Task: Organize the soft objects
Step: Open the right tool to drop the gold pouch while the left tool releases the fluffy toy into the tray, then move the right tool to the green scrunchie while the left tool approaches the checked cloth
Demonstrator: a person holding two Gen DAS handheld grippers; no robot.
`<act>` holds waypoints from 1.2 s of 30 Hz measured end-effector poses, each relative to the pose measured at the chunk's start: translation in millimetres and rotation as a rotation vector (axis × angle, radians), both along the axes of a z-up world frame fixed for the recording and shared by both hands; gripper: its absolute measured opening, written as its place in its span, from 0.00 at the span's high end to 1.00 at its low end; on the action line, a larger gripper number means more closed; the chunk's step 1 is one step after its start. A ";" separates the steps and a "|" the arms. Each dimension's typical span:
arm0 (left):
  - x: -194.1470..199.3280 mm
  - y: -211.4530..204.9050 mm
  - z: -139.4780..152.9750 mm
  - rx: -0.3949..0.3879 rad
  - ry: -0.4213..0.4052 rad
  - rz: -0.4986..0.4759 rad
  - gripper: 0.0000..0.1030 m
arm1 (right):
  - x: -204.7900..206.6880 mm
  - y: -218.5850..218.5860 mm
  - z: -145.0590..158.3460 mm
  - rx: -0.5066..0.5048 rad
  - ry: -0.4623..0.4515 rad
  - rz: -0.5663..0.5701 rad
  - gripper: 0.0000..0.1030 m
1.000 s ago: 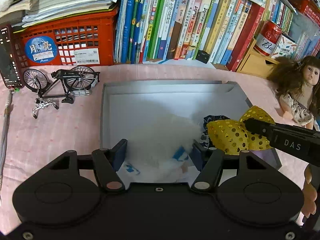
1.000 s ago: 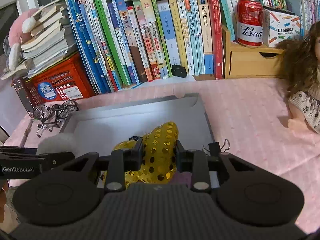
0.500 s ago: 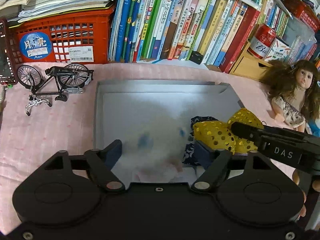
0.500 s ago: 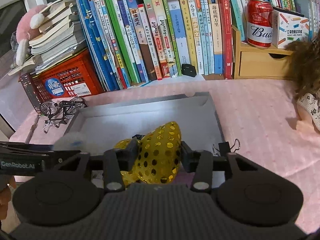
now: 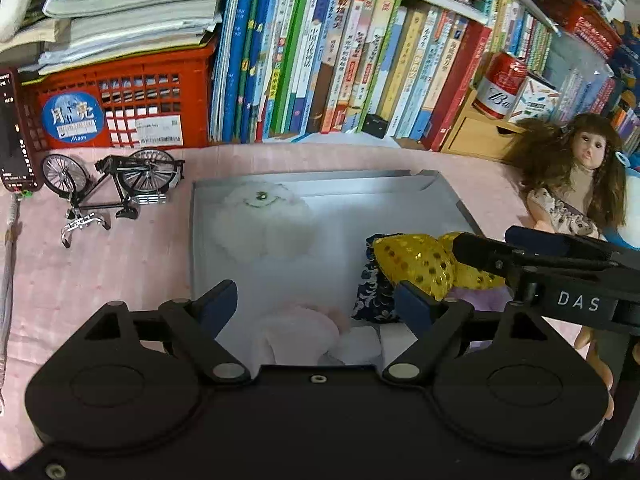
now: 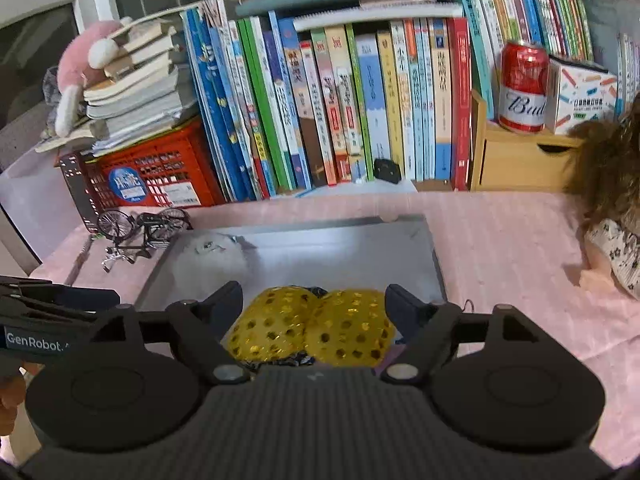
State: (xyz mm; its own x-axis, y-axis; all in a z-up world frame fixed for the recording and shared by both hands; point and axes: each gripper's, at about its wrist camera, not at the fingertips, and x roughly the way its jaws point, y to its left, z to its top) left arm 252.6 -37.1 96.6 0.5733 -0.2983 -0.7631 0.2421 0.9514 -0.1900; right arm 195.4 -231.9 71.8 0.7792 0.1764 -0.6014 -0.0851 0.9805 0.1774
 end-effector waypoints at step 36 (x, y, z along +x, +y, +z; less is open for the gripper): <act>-156.8 82.8 46.8 -0.051 -0.265 -0.046 0.11 | -139.8 61.3 34.5 -0.315 -0.076 0.276 0.04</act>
State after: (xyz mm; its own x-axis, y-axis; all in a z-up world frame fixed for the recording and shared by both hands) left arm 95.9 45.7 143.4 0.7358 -0.3632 -0.5716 0.3326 0.9290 -0.1621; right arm 55.6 -170.6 106.2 0.7726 0.2012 -0.6022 -0.3530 0.9245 -0.1441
